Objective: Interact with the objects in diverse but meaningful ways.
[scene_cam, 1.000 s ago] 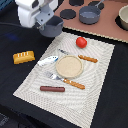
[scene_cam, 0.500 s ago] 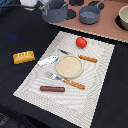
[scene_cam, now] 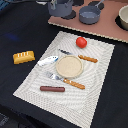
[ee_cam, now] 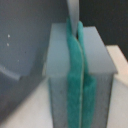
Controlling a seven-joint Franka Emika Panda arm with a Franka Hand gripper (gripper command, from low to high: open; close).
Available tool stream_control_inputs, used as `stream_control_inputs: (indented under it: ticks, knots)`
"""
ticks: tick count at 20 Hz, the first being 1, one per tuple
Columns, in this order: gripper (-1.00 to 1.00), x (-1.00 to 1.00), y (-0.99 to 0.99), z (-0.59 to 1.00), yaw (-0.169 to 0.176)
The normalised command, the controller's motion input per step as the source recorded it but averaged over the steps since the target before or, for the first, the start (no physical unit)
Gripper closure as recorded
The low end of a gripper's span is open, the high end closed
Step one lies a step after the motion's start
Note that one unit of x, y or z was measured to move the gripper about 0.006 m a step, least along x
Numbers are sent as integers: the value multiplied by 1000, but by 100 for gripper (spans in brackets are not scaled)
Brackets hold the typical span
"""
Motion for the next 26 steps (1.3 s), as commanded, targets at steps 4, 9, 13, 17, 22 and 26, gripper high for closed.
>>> stream_control_inputs:
  ticks: [4, 9, 13, 17, 22, 26]
  knots:
    - [100, 56, 608, -76, 34]
    - [100, 38, 642, -79, 35]
    - [100, 222, 519, -149, 9]
    - [100, 336, 244, -157, 0]
    - [100, 433, 218, -102, -2]
    - [100, 445, 380, -69, 0]
